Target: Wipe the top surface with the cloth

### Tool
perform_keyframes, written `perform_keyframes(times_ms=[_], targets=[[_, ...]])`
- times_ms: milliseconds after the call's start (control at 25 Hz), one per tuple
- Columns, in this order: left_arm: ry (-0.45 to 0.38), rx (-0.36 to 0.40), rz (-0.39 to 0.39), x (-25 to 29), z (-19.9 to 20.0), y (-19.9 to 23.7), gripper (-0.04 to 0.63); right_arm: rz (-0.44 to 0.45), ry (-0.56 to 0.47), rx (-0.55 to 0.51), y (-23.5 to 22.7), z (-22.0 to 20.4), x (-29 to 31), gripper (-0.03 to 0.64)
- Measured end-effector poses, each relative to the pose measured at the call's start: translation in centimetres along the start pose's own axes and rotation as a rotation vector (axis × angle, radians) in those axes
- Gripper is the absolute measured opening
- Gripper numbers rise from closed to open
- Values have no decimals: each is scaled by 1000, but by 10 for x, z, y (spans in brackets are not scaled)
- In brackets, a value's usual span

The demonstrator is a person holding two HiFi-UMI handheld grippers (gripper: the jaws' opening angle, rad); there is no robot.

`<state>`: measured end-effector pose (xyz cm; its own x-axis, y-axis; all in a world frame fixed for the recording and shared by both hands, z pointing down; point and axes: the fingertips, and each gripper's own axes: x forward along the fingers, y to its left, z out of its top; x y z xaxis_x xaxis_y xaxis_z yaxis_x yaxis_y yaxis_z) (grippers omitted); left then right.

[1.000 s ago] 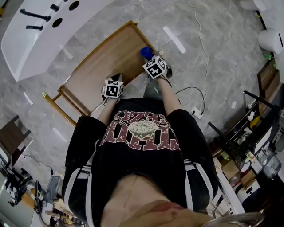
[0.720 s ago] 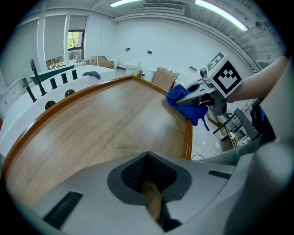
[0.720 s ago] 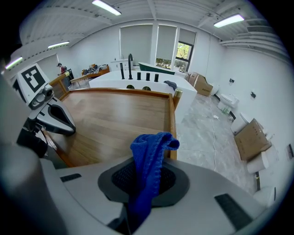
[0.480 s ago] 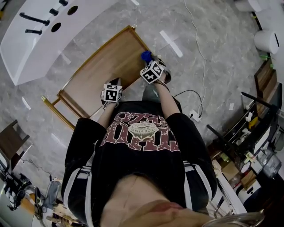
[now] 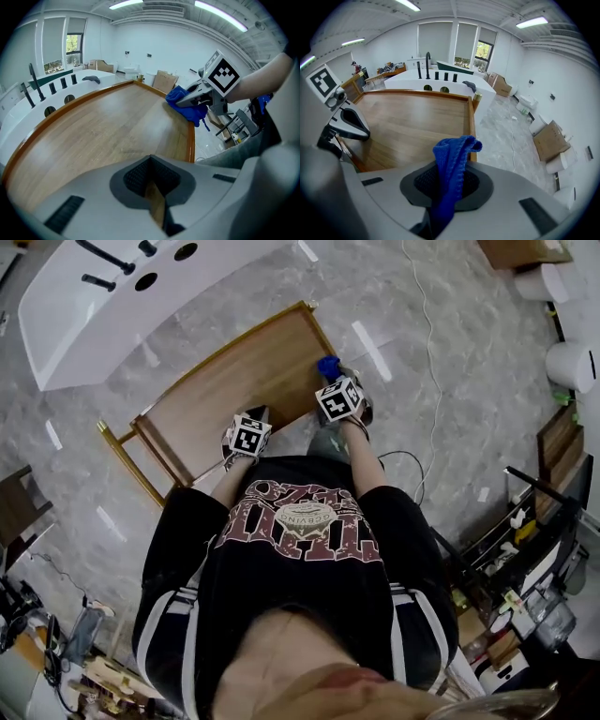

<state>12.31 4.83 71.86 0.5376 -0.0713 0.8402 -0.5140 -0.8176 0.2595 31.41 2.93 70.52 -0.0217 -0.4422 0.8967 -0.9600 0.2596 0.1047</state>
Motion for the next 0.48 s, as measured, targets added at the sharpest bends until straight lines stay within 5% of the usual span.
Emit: perform_keyframes(times_ms=[480], targets=[[-97,-146,123,-35,-2,48,46,167,-65,-150,76,54,15,58]])
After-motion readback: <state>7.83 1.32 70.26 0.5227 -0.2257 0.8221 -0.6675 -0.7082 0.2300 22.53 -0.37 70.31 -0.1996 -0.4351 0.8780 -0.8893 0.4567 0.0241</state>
